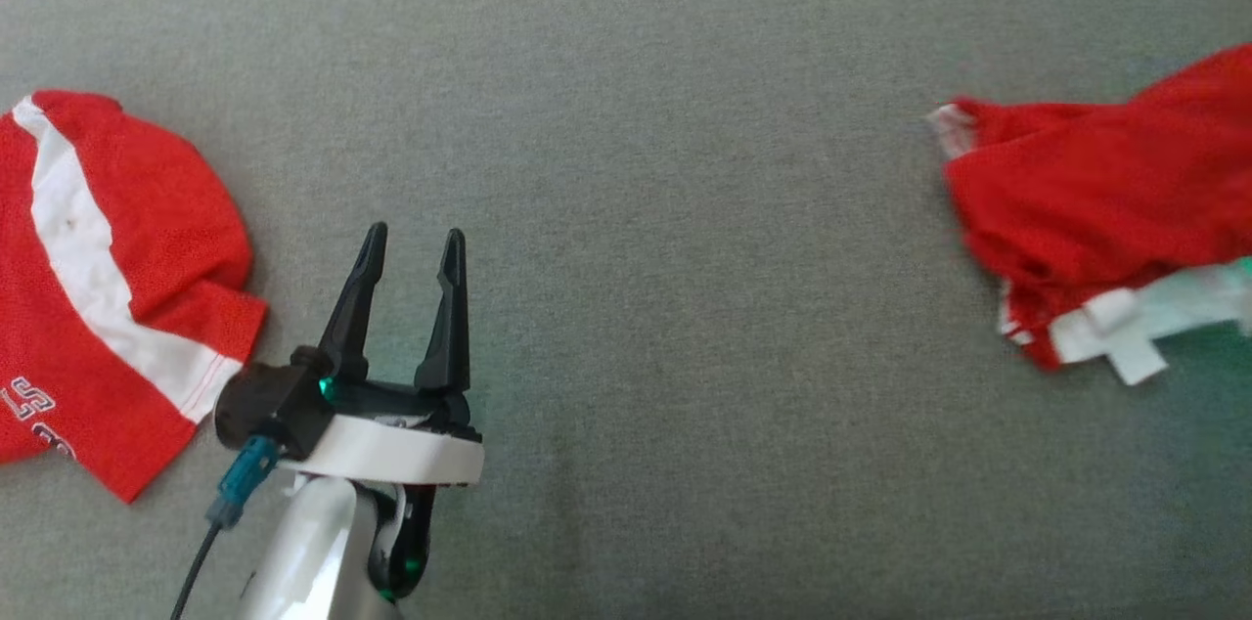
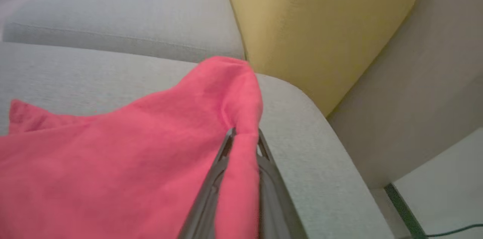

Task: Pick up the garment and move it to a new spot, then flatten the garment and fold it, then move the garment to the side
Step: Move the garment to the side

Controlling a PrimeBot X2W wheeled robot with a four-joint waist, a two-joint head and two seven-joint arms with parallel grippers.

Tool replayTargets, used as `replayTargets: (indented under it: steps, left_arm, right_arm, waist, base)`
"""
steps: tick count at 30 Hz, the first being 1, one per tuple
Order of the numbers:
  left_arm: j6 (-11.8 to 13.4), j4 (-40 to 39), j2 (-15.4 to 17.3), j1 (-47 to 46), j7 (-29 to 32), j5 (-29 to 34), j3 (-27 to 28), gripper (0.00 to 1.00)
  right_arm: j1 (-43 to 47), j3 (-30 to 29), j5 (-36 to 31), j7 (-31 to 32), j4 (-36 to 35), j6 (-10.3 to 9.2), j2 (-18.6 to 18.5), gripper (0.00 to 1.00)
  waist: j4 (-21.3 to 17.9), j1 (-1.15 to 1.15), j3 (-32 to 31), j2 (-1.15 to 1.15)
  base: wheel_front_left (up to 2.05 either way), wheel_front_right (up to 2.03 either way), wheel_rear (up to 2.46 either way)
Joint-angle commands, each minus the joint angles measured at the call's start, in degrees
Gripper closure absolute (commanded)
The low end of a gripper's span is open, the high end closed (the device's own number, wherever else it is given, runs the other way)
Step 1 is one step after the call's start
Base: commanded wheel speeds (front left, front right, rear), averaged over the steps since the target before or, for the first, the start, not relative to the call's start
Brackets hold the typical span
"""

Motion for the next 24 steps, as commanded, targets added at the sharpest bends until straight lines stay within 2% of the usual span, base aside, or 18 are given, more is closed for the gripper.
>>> replayTargets:
  steps: [1,2,8,15,16,17,24]
  left_arm:
    - [0.1,-1.9,0.1,-1.8,-0.4,0.3,1.5,0.0]
    - [0.1,-1.9,0.1,-1.8,-0.4,0.3,1.5,0.0]
    - [0.1,-1.9,0.1,-2.5,-0.4,0.4,1.6,0.0]
    - [0.1,-1.7,0.1,-2.9,-0.4,0.5,1.4,0.0]
    - [0.1,-1.7,0.1,-2.9,-0.4,0.5,1.4,0.0]
    - [0.1,-1.6,0.1,-3.0,-0.4,0.5,1.4,0.0]
    - [0.1,-1.1,0.1,-2.6,-0.4,0.3,1.6,0.0]
  right_arm:
    - [-1.2,-0.3,-0.7,0.3,0.0,0.37,-3.4,1.0]
    - [-1.2,-0.3,-0.7,0.3,0.0,0.37,-3.4,1.0]
    - [-4.1,-5.6,-3.7,0.9,5.1,0.37,-8.6,1.0]
    - [-7.5,-12.2,-7.7,-0.5,9.7,0.37,-9.6,1.0]
    - [-7.8,-12.9,-8.3,-0.8,10.0,0.37,-9.6,0.81]
    - [-8.0,-13.6,-8.8,-1.2,10.2,0.37,-9.5,0.0]
    - [-9.3,-16.1,-10.6,-3.6,9.9,0.37,-6.9,0.0]
  waist:
    - [0.6,-0.01,0.7,0.0]
    - [0.6,-0.01,0.7,0.0]
    - [1.3,-0.01,2.1,0.0]
    - [1.2,-0.01,2.9,0.0]
    - [1.1,-0.01,2.9,0.0]
    - [1.1,-0.01,2.9,0.0]
    - [0.4,-0.01,1.3,0.0]
  base:
    - [0.0,0.0,0.0]
    - [0.0,0.0,0.0]
    - [0.0,0.0,0.0]
    - [0.0,0.0,0.0]
    - [0.0,0.0,0.0]
    - [0.0,0.0,0.0]
    - [0.0,0.0,0.0]
